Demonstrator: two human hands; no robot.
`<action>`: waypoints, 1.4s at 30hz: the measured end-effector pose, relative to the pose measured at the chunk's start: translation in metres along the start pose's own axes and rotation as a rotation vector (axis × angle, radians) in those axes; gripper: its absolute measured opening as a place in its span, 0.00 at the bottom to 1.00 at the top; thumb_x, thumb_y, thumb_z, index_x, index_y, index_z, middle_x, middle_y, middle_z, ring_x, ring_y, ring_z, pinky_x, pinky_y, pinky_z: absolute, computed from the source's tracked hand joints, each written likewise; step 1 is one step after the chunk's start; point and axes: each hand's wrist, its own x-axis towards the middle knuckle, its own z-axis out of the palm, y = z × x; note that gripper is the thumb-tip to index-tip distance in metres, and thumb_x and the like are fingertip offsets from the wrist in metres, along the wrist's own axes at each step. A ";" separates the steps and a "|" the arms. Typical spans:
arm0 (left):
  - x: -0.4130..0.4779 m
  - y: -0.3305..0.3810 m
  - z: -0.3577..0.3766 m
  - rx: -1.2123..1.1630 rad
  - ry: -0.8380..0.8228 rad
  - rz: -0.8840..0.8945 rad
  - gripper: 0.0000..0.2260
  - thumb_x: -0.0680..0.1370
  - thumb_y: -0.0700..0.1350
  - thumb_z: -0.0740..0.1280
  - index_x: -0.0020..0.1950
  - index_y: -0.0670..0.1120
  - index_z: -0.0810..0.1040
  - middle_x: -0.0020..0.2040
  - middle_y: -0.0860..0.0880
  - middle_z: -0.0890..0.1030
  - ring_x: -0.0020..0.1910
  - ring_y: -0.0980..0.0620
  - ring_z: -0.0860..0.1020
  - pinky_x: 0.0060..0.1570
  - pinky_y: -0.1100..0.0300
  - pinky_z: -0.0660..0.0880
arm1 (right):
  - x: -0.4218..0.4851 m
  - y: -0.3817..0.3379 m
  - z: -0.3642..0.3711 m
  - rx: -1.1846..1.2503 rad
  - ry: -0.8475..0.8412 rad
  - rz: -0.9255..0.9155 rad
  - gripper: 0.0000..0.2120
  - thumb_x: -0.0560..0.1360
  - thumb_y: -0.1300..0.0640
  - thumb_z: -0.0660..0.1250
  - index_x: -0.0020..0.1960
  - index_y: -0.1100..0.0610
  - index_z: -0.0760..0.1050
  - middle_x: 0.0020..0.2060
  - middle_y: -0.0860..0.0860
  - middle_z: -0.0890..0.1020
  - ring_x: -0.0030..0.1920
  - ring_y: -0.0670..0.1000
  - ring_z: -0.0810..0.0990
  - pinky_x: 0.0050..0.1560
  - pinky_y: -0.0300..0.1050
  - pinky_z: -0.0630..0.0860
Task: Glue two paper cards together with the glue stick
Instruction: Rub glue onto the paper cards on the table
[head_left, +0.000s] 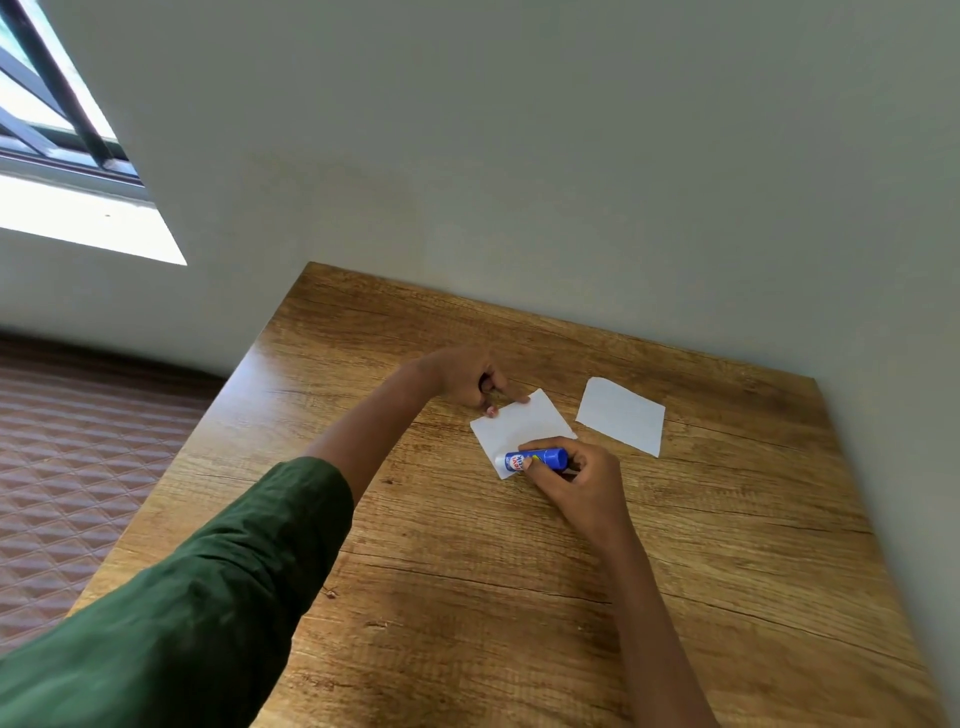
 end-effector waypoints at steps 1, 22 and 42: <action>0.000 0.000 0.000 -0.004 -0.001 0.000 0.21 0.72 0.42 0.71 0.63 0.56 0.75 0.32 0.53 0.69 0.33 0.56 0.66 0.34 0.66 0.61 | -0.001 0.001 -0.001 -0.001 0.005 0.005 0.08 0.68 0.56 0.74 0.48 0.54 0.84 0.40 0.52 0.85 0.40 0.53 0.81 0.40 0.44 0.79; -0.009 0.010 0.000 -0.012 0.008 -0.004 0.19 0.71 0.40 0.71 0.61 0.54 0.77 0.32 0.54 0.74 0.36 0.54 0.70 0.36 0.62 0.63 | -0.010 0.007 -0.024 0.375 0.263 0.029 0.11 0.70 0.65 0.72 0.50 0.53 0.80 0.46 0.51 0.84 0.46 0.50 0.83 0.44 0.42 0.81; -0.028 0.025 -0.005 -0.136 0.069 -0.043 0.21 0.69 0.35 0.72 0.61 0.48 0.78 0.42 0.49 0.81 0.30 0.69 0.71 0.32 0.75 0.64 | 0.001 0.053 -0.106 0.003 0.772 0.181 0.19 0.70 0.59 0.73 0.58 0.56 0.72 0.54 0.52 0.80 0.53 0.52 0.79 0.52 0.50 0.75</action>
